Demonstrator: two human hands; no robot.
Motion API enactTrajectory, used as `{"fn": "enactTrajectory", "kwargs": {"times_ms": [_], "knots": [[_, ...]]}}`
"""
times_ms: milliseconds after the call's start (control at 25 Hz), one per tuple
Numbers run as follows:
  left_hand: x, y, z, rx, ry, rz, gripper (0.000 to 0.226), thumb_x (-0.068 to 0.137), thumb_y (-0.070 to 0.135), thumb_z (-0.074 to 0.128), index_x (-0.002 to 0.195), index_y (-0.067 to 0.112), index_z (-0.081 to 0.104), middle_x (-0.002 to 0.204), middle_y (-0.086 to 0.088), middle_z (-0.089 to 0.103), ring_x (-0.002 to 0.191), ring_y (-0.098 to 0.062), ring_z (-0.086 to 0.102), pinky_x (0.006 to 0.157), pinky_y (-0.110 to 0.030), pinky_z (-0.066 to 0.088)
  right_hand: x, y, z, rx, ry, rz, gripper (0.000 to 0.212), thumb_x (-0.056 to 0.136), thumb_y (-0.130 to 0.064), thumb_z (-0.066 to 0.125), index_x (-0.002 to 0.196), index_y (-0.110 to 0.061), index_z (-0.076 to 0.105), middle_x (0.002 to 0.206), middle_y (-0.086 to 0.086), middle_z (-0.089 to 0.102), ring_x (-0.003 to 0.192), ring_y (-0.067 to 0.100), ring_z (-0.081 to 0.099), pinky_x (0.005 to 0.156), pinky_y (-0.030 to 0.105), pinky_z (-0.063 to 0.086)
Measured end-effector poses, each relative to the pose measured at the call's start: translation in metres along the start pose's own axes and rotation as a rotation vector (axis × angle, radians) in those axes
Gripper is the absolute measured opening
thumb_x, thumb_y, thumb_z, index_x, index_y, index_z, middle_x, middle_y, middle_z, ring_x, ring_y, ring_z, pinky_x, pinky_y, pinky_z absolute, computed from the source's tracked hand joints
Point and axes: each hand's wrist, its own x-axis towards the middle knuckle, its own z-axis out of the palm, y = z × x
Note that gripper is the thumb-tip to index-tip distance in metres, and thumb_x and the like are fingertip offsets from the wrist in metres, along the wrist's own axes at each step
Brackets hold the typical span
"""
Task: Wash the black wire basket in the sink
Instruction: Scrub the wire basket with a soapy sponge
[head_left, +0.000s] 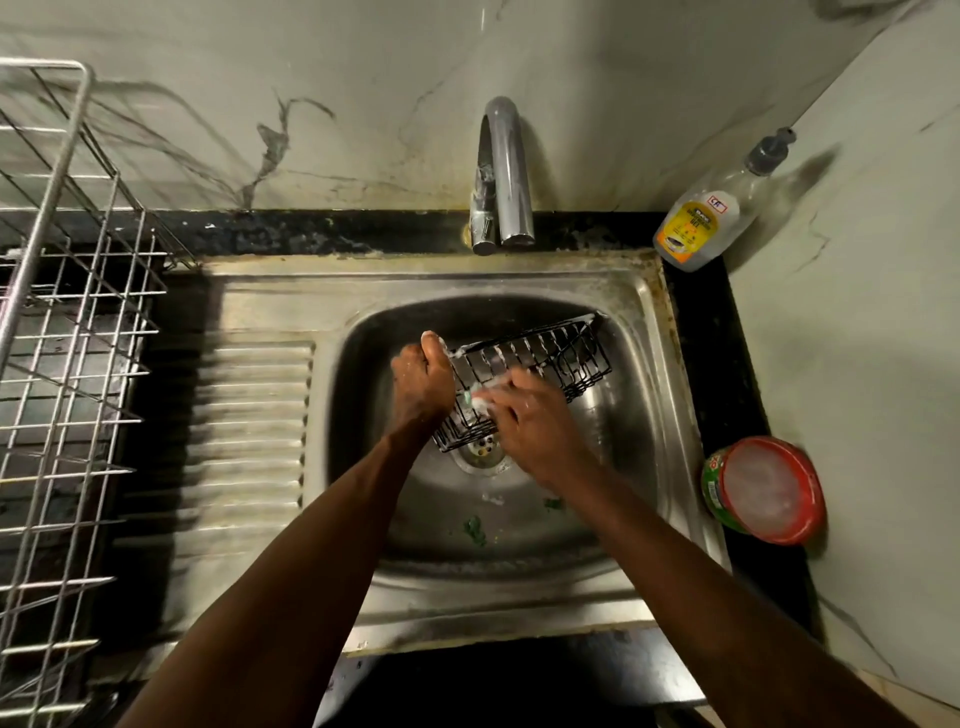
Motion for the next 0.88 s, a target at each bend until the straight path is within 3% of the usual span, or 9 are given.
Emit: {"fn": "enactTrajectory", "kwargs": {"times_ms": [80, 200, 320, 400, 520, 600, 680, 800, 880], "knots": [[0.006, -0.001, 0.000, 0.010, -0.006, 0.019, 0.045, 0.106, 0.034, 0.035, 0.068, 0.012, 0.047, 0.080, -0.006, 0.051, 0.073, -0.017, 0.048, 0.074, -0.033, 0.038, -0.023, -0.005, -0.003, 0.007, 0.009, -0.077, 0.023, 0.088, 0.005, 0.069, 0.108, -0.004, 0.076, 0.099, 0.008, 0.068, 0.087, 0.014, 0.064, 0.076, 0.029, 0.058], [0.010, -0.007, 0.001, 0.004, -0.033, 0.046, 0.047, 0.104, 0.036, 0.036, 0.071, 0.007, 0.051, 0.078, -0.013, 0.055, 0.074, -0.024, 0.053, 0.071, -0.030, 0.039, 0.006, -0.014, 0.008, 0.021, 0.054, -0.099, 0.021, 0.088, 0.003, 0.064, 0.103, -0.002, 0.077, 0.098, 0.012, 0.073, 0.087, 0.024, 0.069, 0.078, 0.037, 0.060], [0.007, 0.000, -0.002, 0.030, -0.013, 0.081, 0.046, 0.104, 0.021, 0.038, 0.064, 0.005, 0.053, 0.060, 0.004, 0.042, 0.060, -0.013, 0.040, 0.063, -0.028, 0.029, 0.050, -0.015, 0.008, -0.013, 0.089, -0.022, 0.020, 0.085, 0.006, 0.067, 0.099, -0.002, 0.078, 0.094, 0.012, 0.074, 0.086, 0.022, 0.069, 0.079, 0.037, 0.060], [0.010, -0.001, -0.002, 0.047, -0.004, 0.103, 0.052, 0.103, 0.022, 0.039, 0.052, 0.013, 0.045, 0.053, 0.005, 0.044, 0.052, -0.009, 0.043, 0.058, -0.030, 0.031, 0.045, -0.011, 0.004, 0.005, 0.056, 0.033, 0.018, 0.088, 0.001, 0.067, 0.100, -0.005, 0.078, 0.095, 0.009, 0.073, 0.086, 0.018, 0.066, 0.080, 0.033, 0.058], [0.012, -0.006, 0.000, 0.014, -0.008, 0.108, 0.057, 0.102, 0.021, 0.039, 0.045, 0.016, 0.037, 0.041, 0.008, 0.039, 0.036, -0.003, 0.039, 0.044, -0.027, 0.028, -0.005, -0.011, -0.005, 0.034, 0.029, 0.058, 0.019, 0.091, -0.001, 0.066, 0.103, -0.009, 0.078, 0.097, 0.006, 0.069, 0.087, 0.005, 0.057, 0.082, 0.012, 0.047], [0.009, -0.012, 0.002, 0.035, -0.009, 0.104, 0.057, 0.102, 0.024, 0.039, 0.045, 0.016, 0.037, 0.041, 0.007, 0.038, 0.036, -0.003, 0.042, 0.039, -0.023, 0.027, -0.019, -0.010, -0.008, 0.066, 0.001, 0.037, 0.020, 0.090, 0.002, 0.066, 0.102, -0.009, 0.078, 0.099, 0.004, 0.069, 0.090, 0.007, 0.060, 0.084, 0.011, 0.048], [0.007, -0.016, 0.003, 0.063, -0.012, 0.085, 0.054, 0.102, 0.029, 0.037, 0.049, 0.015, 0.040, 0.049, 0.003, 0.045, 0.048, -0.007, 0.050, 0.048, -0.030, 0.035, 0.006, -0.008, -0.002, 0.021, 0.007, 0.014, 0.020, 0.090, 0.003, 0.065, 0.102, -0.006, 0.078, 0.100, 0.008, 0.071, 0.091, 0.015, 0.065, 0.085, 0.023, 0.054], [0.011, -0.009, 0.000, 0.047, 0.013, 0.026, 0.047, 0.102, 0.031, 0.036, 0.071, 0.006, 0.061, 0.075, -0.010, 0.059, 0.073, -0.026, 0.054, 0.067, -0.029, 0.034, 0.052, -0.019, 0.003, -0.008, -0.019, 0.061, 0.021, 0.089, 0.000, 0.066, 0.107, -0.004, 0.077, 0.101, 0.010, 0.070, 0.088, 0.017, 0.065, 0.083, 0.034, 0.058], [0.011, -0.002, -0.002, 0.033, 0.004, 0.036, 0.046, 0.104, 0.025, 0.038, 0.066, 0.006, 0.057, 0.069, -0.006, 0.052, 0.061, -0.015, 0.046, 0.059, -0.025, 0.032, 0.044, -0.022, -0.004, -0.049, -0.007, 0.018, 0.023, 0.084, 0.009, 0.069, 0.102, -0.002, 0.077, 0.094, 0.012, 0.072, 0.082, 0.019, 0.065, 0.076, 0.035, 0.059]]}}
